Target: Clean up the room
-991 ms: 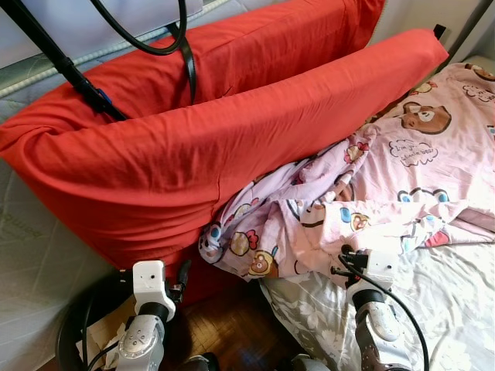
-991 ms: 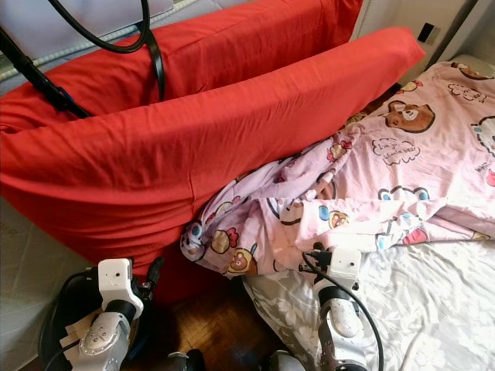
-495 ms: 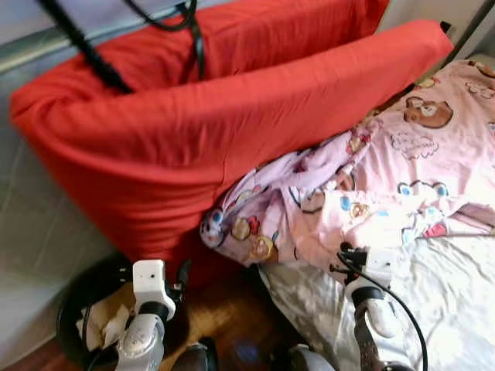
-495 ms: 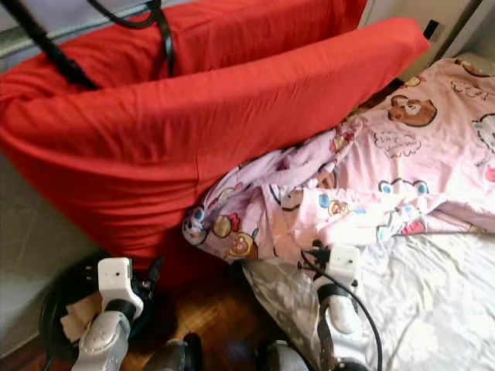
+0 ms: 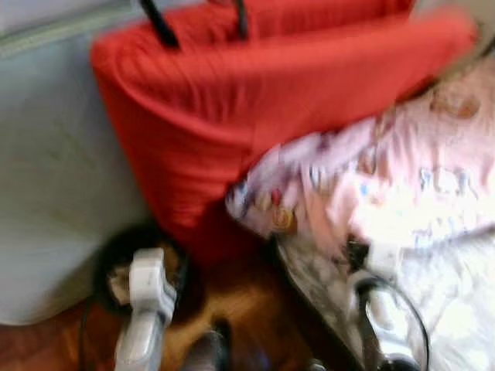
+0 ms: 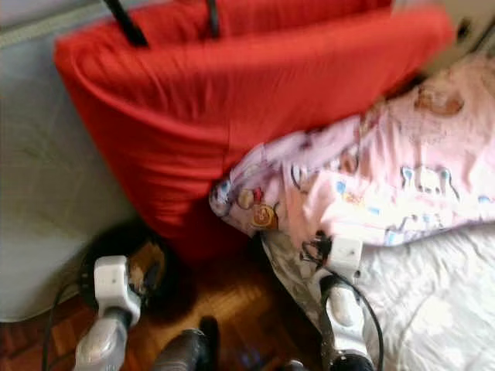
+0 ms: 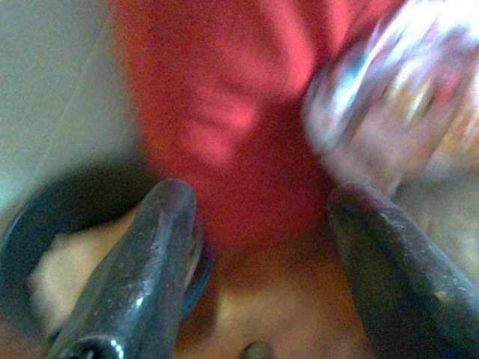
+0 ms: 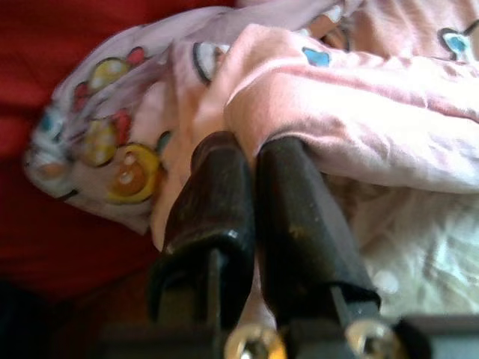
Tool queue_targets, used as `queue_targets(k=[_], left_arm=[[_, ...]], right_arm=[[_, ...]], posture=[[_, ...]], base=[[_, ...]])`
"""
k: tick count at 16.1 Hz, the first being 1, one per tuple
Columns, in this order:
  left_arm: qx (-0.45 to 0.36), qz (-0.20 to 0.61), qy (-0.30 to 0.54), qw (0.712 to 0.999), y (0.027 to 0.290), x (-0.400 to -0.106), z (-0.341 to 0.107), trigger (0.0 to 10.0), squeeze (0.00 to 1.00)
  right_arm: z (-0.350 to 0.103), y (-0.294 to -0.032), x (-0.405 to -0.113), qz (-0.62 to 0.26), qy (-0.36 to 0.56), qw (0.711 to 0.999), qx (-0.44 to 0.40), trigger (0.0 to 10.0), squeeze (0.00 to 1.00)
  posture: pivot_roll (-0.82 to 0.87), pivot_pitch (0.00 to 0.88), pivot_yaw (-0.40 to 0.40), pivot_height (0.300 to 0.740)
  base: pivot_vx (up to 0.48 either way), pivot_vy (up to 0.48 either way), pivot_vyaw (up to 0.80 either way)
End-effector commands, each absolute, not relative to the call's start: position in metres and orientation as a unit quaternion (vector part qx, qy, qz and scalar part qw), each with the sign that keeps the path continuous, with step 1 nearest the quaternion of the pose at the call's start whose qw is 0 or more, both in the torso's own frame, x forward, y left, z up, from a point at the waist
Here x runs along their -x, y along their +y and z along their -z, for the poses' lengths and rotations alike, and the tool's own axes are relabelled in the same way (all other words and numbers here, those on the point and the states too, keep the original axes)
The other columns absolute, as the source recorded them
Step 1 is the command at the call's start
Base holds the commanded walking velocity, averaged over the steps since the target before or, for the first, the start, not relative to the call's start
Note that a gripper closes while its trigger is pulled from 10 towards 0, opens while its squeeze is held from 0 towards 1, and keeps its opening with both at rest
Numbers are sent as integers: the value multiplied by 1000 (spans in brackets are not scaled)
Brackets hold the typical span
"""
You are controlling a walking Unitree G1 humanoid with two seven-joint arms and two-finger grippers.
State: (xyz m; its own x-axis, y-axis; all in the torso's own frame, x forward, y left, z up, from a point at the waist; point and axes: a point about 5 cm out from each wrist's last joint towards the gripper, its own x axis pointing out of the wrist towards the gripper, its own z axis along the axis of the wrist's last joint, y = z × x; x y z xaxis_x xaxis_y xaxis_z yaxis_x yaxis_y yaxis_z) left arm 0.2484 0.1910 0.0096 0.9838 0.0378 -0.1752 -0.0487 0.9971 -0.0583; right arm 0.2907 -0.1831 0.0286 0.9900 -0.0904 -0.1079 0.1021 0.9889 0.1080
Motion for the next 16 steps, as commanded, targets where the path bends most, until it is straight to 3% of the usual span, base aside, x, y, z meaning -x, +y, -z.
queue_targets(k=[1,6,8,10,16], left_arm=[[31,-17,77,996,190,-254,-15,10000,0],[31,-17,77,996,189,-254,-15,10000,0],[31,-16,78,996,190,-254,-15,10000,0],[30,-16,78,996,190,-254,-15,10000,0],[26,-18,86,996,191,-253,-12,10000,0]], right_arm=[[-24,-191,-285,66,58,995,-52,10000,0],[-26,-194,-286,73,53,995,-50,10000,0],[-37,-213,-288,134,28,990,-29,10000,0],[-41,-216,-289,146,20,989,-20,10000,0],[-42,-223,-288,179,18,984,-2,10000,0]], posture=[[-8,222,-11,740],[-8,222,-11,740],[-8,223,-10,740],[-9,224,-9,740],[-6,224,-11,740]], base=[[-304,0,0],[-305,0,0],[-306,0,0],[-291,0,0],[0,0,0]])
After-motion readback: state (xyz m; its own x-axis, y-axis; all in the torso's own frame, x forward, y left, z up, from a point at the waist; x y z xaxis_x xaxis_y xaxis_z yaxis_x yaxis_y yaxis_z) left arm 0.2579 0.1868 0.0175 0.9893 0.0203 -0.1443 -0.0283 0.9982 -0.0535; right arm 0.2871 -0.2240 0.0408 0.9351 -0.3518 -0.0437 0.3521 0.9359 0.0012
